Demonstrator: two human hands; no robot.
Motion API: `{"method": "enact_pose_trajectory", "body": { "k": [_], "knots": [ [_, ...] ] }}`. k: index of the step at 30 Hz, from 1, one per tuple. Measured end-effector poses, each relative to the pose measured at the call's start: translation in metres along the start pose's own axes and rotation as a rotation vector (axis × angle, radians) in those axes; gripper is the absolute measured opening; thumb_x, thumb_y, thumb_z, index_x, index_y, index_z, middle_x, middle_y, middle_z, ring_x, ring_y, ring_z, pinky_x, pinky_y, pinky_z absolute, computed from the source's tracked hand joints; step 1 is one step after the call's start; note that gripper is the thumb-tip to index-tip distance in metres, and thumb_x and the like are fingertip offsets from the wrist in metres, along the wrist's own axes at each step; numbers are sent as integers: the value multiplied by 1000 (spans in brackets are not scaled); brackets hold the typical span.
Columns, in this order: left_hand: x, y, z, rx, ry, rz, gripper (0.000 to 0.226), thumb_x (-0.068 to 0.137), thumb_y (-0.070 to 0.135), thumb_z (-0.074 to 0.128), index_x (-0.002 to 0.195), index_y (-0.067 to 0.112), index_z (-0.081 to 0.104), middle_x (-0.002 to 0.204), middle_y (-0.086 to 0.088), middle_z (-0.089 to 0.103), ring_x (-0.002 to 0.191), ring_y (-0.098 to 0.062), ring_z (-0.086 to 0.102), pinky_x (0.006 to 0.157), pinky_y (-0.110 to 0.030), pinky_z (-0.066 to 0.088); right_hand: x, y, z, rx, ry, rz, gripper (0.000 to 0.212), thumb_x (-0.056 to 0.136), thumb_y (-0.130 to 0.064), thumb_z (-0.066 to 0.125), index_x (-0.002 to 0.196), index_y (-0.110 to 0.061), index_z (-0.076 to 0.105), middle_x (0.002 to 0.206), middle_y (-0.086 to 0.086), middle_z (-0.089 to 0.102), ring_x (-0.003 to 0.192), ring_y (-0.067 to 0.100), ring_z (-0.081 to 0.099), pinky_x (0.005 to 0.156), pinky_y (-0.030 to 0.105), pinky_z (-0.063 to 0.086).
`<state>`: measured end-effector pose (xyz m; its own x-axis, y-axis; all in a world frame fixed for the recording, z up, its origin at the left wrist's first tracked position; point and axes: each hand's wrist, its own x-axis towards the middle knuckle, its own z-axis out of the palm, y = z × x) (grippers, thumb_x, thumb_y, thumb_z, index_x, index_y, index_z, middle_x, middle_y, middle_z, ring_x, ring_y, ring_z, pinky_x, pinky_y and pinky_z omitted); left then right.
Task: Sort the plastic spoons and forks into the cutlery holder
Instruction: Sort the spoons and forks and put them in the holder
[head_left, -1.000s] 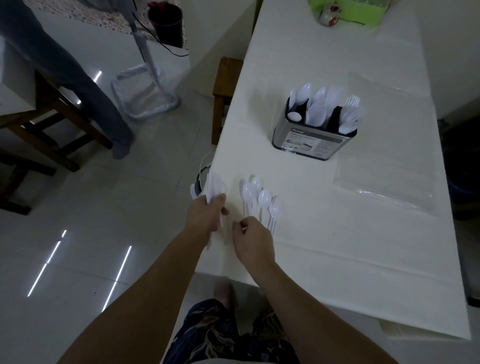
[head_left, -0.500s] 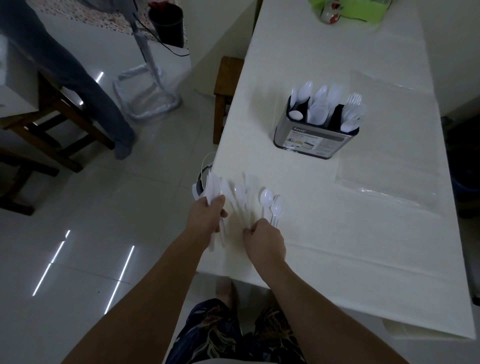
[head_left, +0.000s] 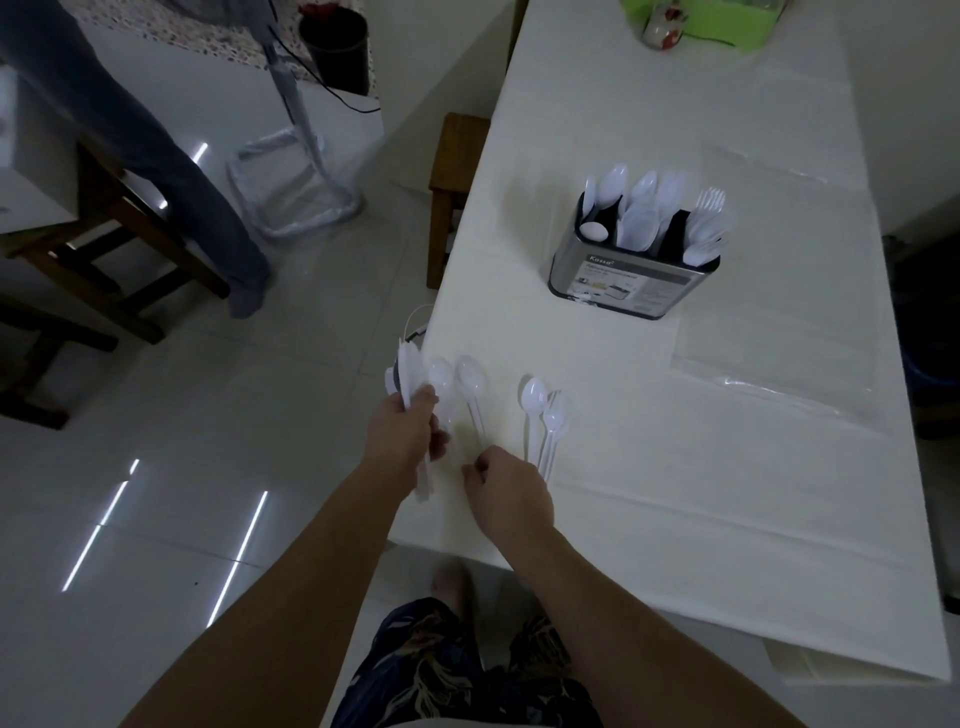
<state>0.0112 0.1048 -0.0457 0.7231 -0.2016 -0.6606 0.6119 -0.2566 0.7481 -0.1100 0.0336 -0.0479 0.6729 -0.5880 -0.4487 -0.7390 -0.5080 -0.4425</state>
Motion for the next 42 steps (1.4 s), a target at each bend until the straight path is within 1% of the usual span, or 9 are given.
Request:
{"method": "enact_pose_trajectory", "body": {
  "k": [4, 7, 10, 14, 21, 26, 35, 38, 42],
  "knots": [
    [1, 2, -7, -62, 27, -16, 21, 96, 24, 55, 89, 5, 60, 60, -5, 50, 48, -17, 48, 47, -30, 44, -4, 3, 1, -23, 53, 17, 23, 96, -38, 43, 92, -20, 58, 80, -3, 65, 73, 19, 63, 68, 38, 57],
    [2, 0, -10, -84, 32, -27, 19, 96, 22, 56, 89, 5, 60, 60, -4, 49, 44, -14, 43, 42, -26, 39, -6, 13, -6, 19, 149, 153, 16, 96, -34, 43, 94, -20, 50, 83, 0, 66, 76, 24, 65, 68, 39, 56],
    [1, 0, -8, -79, -1, -33, 18, 96, 22, 56, 90, 6, 60, 59, -3, 50, 43, -12, 42, 42, -25, 38, -7, 30, -14, 89, 209, 309, 15, 98, -30, 41, 100, -15, 43, 96, 7, 65, 87, 32, 65, 72, 41, 54],
    [-2, 1, 0, -64, -41, -25, 17, 96, 22, 56, 89, 7, 60, 60, -4, 50, 45, -13, 43, 43, -25, 39, -5, 48, -22, 112, 195, 396, 14, 98, -29, 38, 95, -16, 43, 93, 7, 64, 82, 30, 62, 71, 42, 54],
    [-5, -1, 8, -45, -58, -21, 19, 95, 23, 56, 94, 4, 62, 59, -4, 51, 47, -15, 44, 43, -26, 39, -5, 57, -24, 176, 197, 410, 17, 98, -29, 37, 95, -16, 47, 87, 5, 63, 76, 25, 60, 68, 40, 54],
    [-6, -2, 9, -26, -48, -16, 22, 95, 23, 56, 95, 2, 62, 56, -4, 50, 44, -15, 43, 43, -26, 38, -7, 54, -23, 211, 180, 407, 28, 95, -43, 42, 95, -16, 46, 87, 3, 63, 79, 27, 62, 69, 39, 53],
    [-7, -6, 8, -14, -63, -15, 26, 95, 23, 56, 100, -2, 62, 60, -6, 51, 48, -17, 45, 45, -28, 40, -5, 57, -26, 218, 271, 425, 10, 99, -25, 40, 95, -16, 36, 85, 6, 61, 70, 24, 58, 58, 31, 44],
    [-8, -6, 9, -32, -75, -31, 27, 95, 22, 56, 102, -3, 62, 60, -6, 50, 47, -16, 44, 43, -27, 39, -3, 57, -28, 107, 243, 335, 9, 97, -29, 44, 95, -21, 46, 84, -1, 61, 69, 18, 57, 56, 29, 42],
    [-9, -3, 8, -60, -73, -38, 20, 94, 22, 56, 95, 2, 61, 58, -4, 50, 47, -15, 43, 43, -26, 38, -1, 56, -26, 24, 198, 313, 18, 92, -35, 50, 93, -17, 55, 85, -1, 61, 74, 19, 60, 65, 33, 53]
  ]
}}
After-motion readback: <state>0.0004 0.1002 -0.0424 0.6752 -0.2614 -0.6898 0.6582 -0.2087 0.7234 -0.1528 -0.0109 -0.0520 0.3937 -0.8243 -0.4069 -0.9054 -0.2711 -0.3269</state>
